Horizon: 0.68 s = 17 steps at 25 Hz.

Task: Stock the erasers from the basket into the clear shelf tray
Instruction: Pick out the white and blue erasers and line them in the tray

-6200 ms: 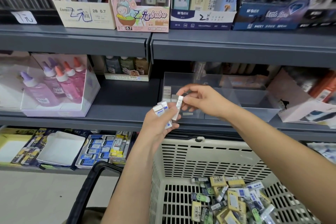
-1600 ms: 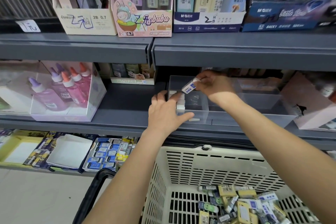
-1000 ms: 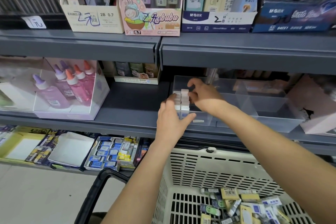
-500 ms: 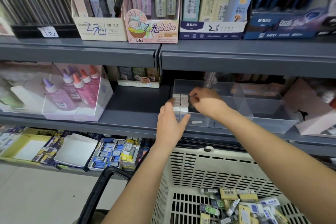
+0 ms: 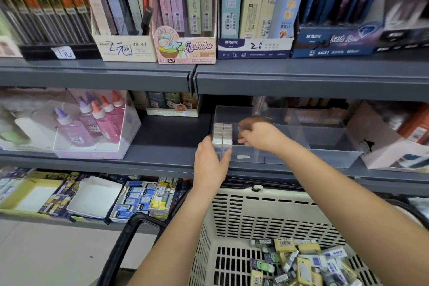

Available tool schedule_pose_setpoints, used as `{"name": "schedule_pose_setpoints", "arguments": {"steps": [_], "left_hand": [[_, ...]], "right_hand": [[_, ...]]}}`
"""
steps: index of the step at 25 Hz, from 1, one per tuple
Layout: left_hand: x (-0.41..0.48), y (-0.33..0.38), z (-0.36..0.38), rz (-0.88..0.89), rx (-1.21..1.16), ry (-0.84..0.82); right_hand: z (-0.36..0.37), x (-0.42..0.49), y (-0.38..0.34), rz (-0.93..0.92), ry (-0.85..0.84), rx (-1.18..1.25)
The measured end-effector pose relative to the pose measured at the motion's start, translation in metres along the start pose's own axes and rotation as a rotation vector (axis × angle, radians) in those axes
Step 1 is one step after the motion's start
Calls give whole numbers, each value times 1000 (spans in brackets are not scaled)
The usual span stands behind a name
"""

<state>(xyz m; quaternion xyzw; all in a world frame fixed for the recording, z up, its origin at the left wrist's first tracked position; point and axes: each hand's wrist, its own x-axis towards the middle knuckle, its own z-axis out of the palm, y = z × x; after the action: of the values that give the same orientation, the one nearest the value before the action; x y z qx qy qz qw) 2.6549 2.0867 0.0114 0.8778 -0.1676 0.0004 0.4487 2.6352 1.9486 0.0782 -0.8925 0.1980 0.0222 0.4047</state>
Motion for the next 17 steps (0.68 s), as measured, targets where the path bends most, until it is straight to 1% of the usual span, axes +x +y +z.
{"name": "schedule_pose_setpoints", "arguments": {"steps": [2, 3, 5, 7, 8, 10, 12, 15, 17], "left_hand": [[-18, 5, -3, 39, -17, 37], [-29, 7, -2, 71, -9, 53], [-58, 9, 1, 134, 57, 85], [-86, 9, 8, 181, 107, 88], [-98, 9, 13, 201, 111, 52], [-126, 8, 29, 264, 131, -92], [-149, 5, 47, 331, 162, -221], [-170, -4, 70, 385, 249, -383], [-180, -16, 79, 325, 269, -535]], "right_hand": [[-6, -29, 17, -95, 109, 8], [-8, -48, 29, -143, 128, 31], [-7, -90, 60, -203, 58, 73], [-5, -130, 96, -186, -66, 39], [-3, -145, 115, -152, -131, -18], [-2, -170, 155, -66, -261, -162], [1, -181, 191, 65, -356, -312], [6, -182, 226, 303, -400, -610], [16, -181, 238, 344, -403, -722]]}}
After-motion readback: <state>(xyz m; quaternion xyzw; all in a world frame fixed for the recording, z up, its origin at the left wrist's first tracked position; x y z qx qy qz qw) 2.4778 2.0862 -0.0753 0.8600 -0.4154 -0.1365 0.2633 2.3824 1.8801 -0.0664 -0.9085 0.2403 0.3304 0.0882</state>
